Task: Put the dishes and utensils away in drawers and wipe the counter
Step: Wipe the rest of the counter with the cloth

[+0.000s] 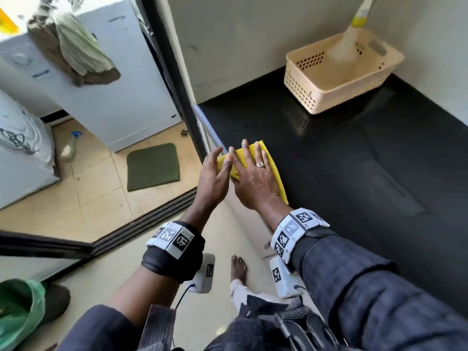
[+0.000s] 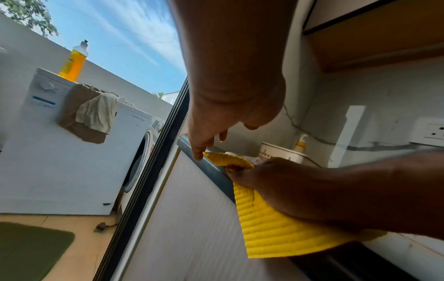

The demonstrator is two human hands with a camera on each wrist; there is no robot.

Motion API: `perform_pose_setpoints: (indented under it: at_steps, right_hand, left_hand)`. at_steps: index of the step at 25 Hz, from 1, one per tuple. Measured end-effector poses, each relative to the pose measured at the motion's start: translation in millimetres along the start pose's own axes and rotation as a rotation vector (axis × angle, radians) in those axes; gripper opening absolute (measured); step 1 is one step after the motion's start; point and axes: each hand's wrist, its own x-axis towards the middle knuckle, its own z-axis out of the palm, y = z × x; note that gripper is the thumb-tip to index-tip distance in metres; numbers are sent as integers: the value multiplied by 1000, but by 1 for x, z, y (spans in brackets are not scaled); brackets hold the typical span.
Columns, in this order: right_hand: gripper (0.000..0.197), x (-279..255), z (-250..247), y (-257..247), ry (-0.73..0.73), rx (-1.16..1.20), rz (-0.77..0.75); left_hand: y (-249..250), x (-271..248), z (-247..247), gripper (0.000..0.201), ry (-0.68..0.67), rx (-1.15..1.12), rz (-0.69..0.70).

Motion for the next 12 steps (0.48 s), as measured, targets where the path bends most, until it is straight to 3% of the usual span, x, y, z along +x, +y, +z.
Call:
perform_pose_setpoints:
  at_steps: [5,9,12]
  right_hand:
    - [67,112,-7,-9,22,75,20]
    - [72,155,-14,-10,76,27,67]
    - [69,168,-17,-4,84,27,151]
  left_hand:
    - [11,107,-22,33,214,9,1]
    - [17,147,-15,25,287,41,75]
    - [23,167,1,28,225,47,81]
